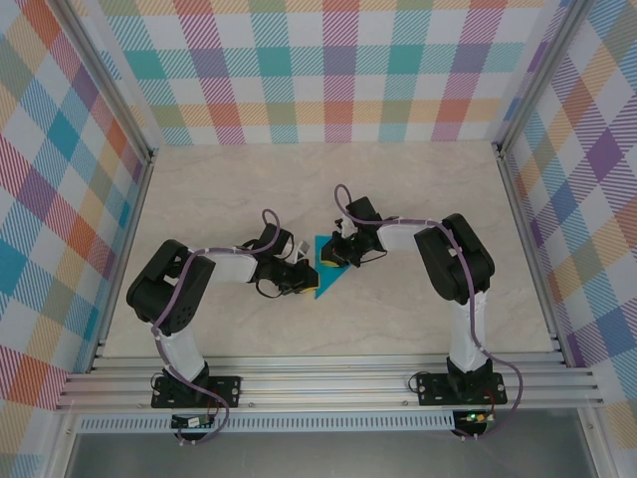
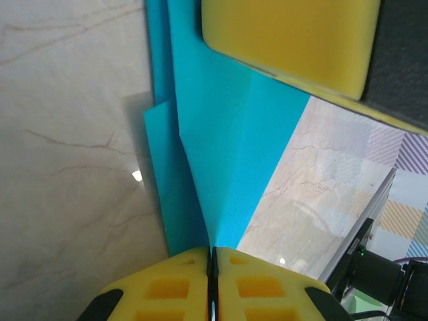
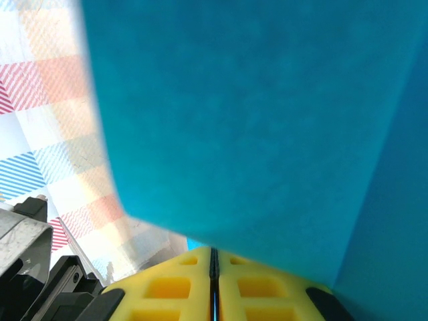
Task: Fold a paper plane with a square sheet of paper (pick it up from the middle)
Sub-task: Fourth fold the wing at the center of the table.
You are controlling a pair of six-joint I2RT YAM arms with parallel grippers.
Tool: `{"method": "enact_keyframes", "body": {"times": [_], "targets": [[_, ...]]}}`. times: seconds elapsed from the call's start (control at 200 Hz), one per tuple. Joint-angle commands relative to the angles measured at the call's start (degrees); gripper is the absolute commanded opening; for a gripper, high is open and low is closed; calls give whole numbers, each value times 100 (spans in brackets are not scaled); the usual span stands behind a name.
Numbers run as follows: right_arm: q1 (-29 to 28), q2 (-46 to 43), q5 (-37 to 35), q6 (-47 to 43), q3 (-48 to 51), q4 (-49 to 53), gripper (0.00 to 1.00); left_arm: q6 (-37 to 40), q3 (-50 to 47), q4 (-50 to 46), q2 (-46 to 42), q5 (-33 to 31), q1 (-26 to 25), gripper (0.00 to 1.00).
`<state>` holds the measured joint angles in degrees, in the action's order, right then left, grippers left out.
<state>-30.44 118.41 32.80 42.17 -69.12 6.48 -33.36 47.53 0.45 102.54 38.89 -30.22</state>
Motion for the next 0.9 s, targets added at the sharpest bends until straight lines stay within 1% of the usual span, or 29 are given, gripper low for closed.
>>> {"method": "enact_keyframes", "body": {"times": [0.0, 0.245, 0.34, 0.445, 0.55, 0.725, 0.895], "targets": [[-9, 299, -316, -152, 37, 333, 10, 59, -27, -357, -166, 303, -81, 9], [-11, 320, -316, -167, 48, 342, 10, 97, -30, -549, 43, 272, -88, 3], [-12, 322, -360, -174, 48, 364, 10, 95, -103, -538, 165, 377, -90, 1], [-10, 338, -381, -174, 48, 379, 10, 137, -137, -554, 248, 560, -90, 5], [-14, 358, -402, -181, 48, 397, 10, 267, -62, -822, 284, 572, -90, 6], [-16, 366, -422, -207, 39, 432, 10, 323, -31, -983, 215, 507, -101, 12], [-15, 397, -420, -209, 36, 436, 10, 374, -32, -1088, 161, 475, -100, 13]]}}
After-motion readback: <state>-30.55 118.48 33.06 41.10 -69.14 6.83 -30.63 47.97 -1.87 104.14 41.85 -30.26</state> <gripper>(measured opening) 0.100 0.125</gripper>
